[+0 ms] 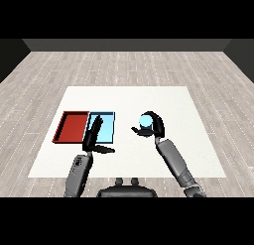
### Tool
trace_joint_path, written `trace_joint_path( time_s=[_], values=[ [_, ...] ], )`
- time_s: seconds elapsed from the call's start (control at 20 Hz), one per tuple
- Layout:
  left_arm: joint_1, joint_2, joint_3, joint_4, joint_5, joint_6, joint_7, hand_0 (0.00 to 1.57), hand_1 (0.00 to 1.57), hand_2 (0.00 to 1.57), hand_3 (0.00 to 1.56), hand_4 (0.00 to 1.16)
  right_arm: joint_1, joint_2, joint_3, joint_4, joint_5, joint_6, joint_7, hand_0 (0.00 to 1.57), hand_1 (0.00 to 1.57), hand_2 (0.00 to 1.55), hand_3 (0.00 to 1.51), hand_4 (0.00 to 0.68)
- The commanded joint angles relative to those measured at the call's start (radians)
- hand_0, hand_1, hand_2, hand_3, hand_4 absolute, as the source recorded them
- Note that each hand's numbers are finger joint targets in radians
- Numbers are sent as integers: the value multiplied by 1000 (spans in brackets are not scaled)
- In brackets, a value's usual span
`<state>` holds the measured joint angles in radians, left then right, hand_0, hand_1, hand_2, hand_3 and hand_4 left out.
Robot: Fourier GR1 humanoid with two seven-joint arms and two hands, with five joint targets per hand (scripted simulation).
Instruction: Pick the blue can and put it in the blue box
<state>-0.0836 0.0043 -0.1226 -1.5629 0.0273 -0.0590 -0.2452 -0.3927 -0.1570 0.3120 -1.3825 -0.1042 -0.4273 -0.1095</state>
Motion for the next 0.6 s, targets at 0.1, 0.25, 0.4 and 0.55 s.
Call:
trace_joint_path(
  time_s=[0.1, 0.25, 0.4, 0.55],
  values=[
    [-29, -4, -39, 42, 12, 29, -2, 0, 0, 0, 0, 0, 6, 54, -44, -46, 109, 40, 58, 1428, 1428, 1450, 1401, 616],
    [-47, -4, -108, 85, 54, 74, -22, 0, 0, 0, 0, 0, 10, 63, -42, -64, 127, 45, 71, 1428, 1428, 1450, 1401, 616],
    [-90, -4, -109, 97, 58, 75, 57, 0, 0, 0, 0, 0, -19, 56, -81, -46, 137, 81, 71, 1440, 1440, 1451, 1399, 615],
    [-121, -4, -145, 165, 97, 88, 21, 0, 0, 0, 0, 0, 0, 97, -40, -103, 188, 61, 111, 1450, 1450, 1454, 1398, 612]
  ],
)
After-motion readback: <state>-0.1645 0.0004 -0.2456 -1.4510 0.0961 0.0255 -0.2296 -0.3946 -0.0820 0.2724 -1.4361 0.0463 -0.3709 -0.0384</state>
